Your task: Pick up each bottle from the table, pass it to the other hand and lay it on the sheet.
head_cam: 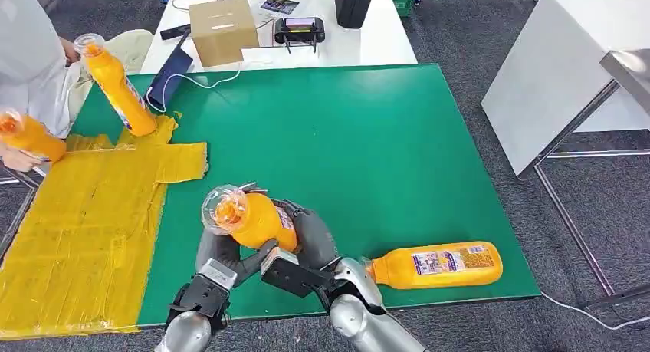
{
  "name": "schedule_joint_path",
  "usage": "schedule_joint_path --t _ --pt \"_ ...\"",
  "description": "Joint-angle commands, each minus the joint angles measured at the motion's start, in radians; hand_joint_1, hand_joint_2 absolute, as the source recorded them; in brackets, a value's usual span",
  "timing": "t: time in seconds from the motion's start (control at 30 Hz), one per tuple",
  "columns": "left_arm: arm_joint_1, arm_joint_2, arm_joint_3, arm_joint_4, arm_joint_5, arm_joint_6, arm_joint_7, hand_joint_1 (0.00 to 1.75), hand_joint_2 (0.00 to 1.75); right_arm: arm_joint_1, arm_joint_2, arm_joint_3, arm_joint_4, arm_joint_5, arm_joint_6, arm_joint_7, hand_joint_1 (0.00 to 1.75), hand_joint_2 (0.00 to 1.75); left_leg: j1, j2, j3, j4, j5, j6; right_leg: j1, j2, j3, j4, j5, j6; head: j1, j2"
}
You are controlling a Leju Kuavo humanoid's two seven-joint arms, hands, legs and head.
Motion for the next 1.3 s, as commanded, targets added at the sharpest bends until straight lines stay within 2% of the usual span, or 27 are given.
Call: schedule_joint_path --t 0.03,0.2,0.3,0.37,0.4,0.43,0.53,0.57,0.63,0.67,0.73,0.8,0.87,1.0,1.07,1.1,1.13,1.2,1.23,1.27,1.3 --pt "0.016 -0.006 0.002 -0.001 0.003 0.013 -0.003 1.75 1.75 0.032 -0.032 0.001 -0.033 -0.04 0.0 -0.022 1.75 1.75 0.002 -0.004 0.004 0.0 -0.002 -0.001 0.001 0.005 0.005 -0.001 -0.002 -0.002 0.0 0.0" --pt "0.021 0.0 0.006 -0.007 0.002 0.013 -0.002 1.75 1.75 0.043 -0.041 0.0 -0.041 -0.043 0.0 -0.028 1.75 1.75 0.002 -0.005 0.006 0.0 -0.003 -0.001 0.0 0.006 0.007 -0.001 -0.003 -0.002 0.0 0.0" --pt "0.021 0.0 0.006 -0.007 0.002 0.013 -0.002 1.75 1.75 0.043 -0.041 0.0 -0.041 -0.043 0.0 -0.028 1.75 1.75 0.001 -0.002 0.002 0.0 -0.001 -0.001 0.0 0.003 0.002 -0.001 -0.001 -0.001 0.0 0.0" --pt "0.027 -0.006 0.043 -0.007 -0.009 0.062 0.007 1.75 1.75 0.068 -0.043 -0.034 -0.066 -0.073 -0.011 -0.03 1.71 1.75 0.001 -0.003 0.002 0.0 -0.001 -0.001 0.0 0.003 0.002 -0.001 -0.001 -0.001 0.0 0.0" --pt "0.026 -0.002 0.06 -0.004 -0.024 0.084 0.012 1.75 1.75 0.082 -0.044 -0.054 -0.079 -0.091 -0.023 -0.035 0.26 1.75 0.001 -0.003 0.002 -0.001 0.0 -0.001 0.0 0.002 0.002 -0.001 -0.001 -0.001 0.0 0.0" --pt "0.024 0.006 0.084 -0.006 -0.021 0.089 0.013 1.75 1.75 0.101 -0.048 -0.081 -0.102 -0.115 -0.035 -0.047 0.0 1.75 0.002 -0.005 0.004 0.0 -0.002 -0.001 0.001 0.004 0.005 -0.001 -0.002 -0.002 0.0 0.0" --pt "0.013 0.02 0.137 0.003 -0.143 0.179 0.028 1.75 1.75 0.134 -0.058 -0.119 -0.156 -0.154 -0.033 -0.07 0.0 1.75 0.001 -0.004 0.003 0.0 -0.001 -0.001 0.0 0.004 0.004 -0.001 -0.002 -0.002 0.0 0.0" --pt "0.001 0.02 0.173 0.023 -0.317 0.266 0.074 1.75 1.75 0.17 -0.072 -0.139 -0.208 -0.173 -0.015 -0.08 0.0 1.75 0.001 -0.003 0.002 -0.001 -0.001 -0.001 0.0 0.003 0.002 -0.001 -0.001 -0.001 0.0 0.0" --pt "-0.01 0.029 0.208 0.041 -0.479 0.31 0.124 1.75 1.75 0.22 -0.093 -0.16 -0.275 -0.167 0.006 -0.083 0.0 1.75 0.001 -0.005 0.002 -0.001 -0.001 -0.001 0.0 0.002 0.003 -0.001 -0.001 -0.001 0.0 0.0" --pt "-0.017 0.041 0.238 0.065 -0.654 0.337 0.191 1.75 1.75 0.25 -0.107 -0.177 -0.323 -0.168 0.016 -0.09 0.0 1.75 0.002 -0.007 0.004 0.0 -0.002 -0.001 0.001 0.002 0.006 -0.001 -0.002 -0.002 0.0 0.0" --pt "-0.021 0.053 0.252 0.074 -0.695 0.344 0.202 1.75 1.75 0.273 -0.12 -0.193 -0.371 -0.174 0.032 -0.096 0.0 1.75 0.001 -0.005 0.002 -0.001 -0.001 -0.001 0.0 0.001 0.003 -0.001 -0.001 -0.001 0.0 0.0" --pt "-0.025 0.071 0.263 0.085 -0.803 0.327 0.243 1.75 1.75 0.308 -0.132 -0.21 -0.452 -0.197 0.06 -0.145 0.0 1.75 0.001 -0.005 0.004 -0.001 -0.001 -0.001 0.0 0.003 0.004 -0.001 -0.002 -0.002 0.0 0.0" --pt "-0.047 0.097 0.264 0.107 -0.994 0.314 0.312 1.75 1.75 0.354 -0.142 -0.238 -0.526 -0.227 0.103 -0.168 0.0 1.75 0.002 -0.006 0.004 0.0 -0.002 -0.001 0.0 0.003 0.004 0.0 -0.003 -0.002 0.0 0.0" --pt "-0.057 0.101 0.262 0.119 -0.992 0.313 0.311 1.75 1.75 0.368 -0.147 -0.244 -0.543 -0.23 0.109 -0.17 0.0 1.75 0.001 -0.005 0.002 0.0 -0.001 -0.001 0.0 0.002 0.002 -0.001 -0.002 -0.002 0.0 0.0" --pt "-0.067 0.111 0.269 0.134 -1.148 0.314 0.378 1.75 1.75 0.368 -0.143 -0.25 -0.537 -0.23 0.107 -0.174 0.0 1.75 0.001 -0.004 0.002 0.0 -0.001 -0.001 0.0 0.004 0.002 -0.001 -0.002 -0.002 0.0 0.0" --pt "-0.096 0.164 0.236 0.166 -1.237 0.296 0.461 1.75 1.75 0.371 -0.151 -0.257 -0.541 -0.228 0.116 -0.168 0.0 1.75 0.002 -0.005 0.004 0.0 -0.002 -0.001 0.0 0.005 0.004 -0.001 -0.002 -0.002 0.0 0.0" --pt "-0.171 0.301 0.078 0.22 -1.237 0.258 0.635 1.75 1.75 0.355 -0.167 -0.255 -0.523 -0.208 0.15 -0.108 0.0 1.75 0.002 -0.004 0.003 -0.001 -0.001 -0.001 0.001 0.004 0.003 -0.001 -0.002 -0.002 0.0 0.0" --pt "-0.281 0.425 -0.127 0.302 -1.237 0.206 0.813 1.75 1.75 0.33 -0.173 -0.253 -0.488 -0.207 0.182 -0.093 0.0 1.75 0.002 -0.008 0.004 -0.001 -0.001 -0.002 0.001 0.002 0.005 -0.001 -0.002 -0.003 0.0 0.0" --pt "-0.349 0.446 -0.245 0.382 -1.237 0.178 0.891 1.75 1.75 0.311 -0.165 -0.253 -0.461 -0.22 0.202 -0.096 0.0 1.75 0.002 -0.008 0.002 -0.001 0.0 -0.002 0.0 -0.001 0.003 -0.001 -0.002 -0.002 0.001 0.0" --pt "-0.412 0.429 -0.31 0.5 -1.237 0.146 0.912 1.75 1.75 0.288 -0.158 -0.237 -0.43 -0.218 0.226 -0.099 0.0 1.75 0.002 -0.012 0.002 -0.001 0.002 -0.002 0.001 -0.003 0.004 0.0 -0.002 -0.003 0.001 0.0" --pt "-0.46 0.422 -0.372 0.576 -1.237 0.121 0.934 1.75 1.75 0.279 -0.157 -0.224 -0.418 -0.208 0.232 -0.101 0.0 1.75 0.002 -0.007 0.002 -0.001 0.002 -0.002 0.001 -0.001 0.001 -0.001 0.0 -0.003 0.0 0.0"
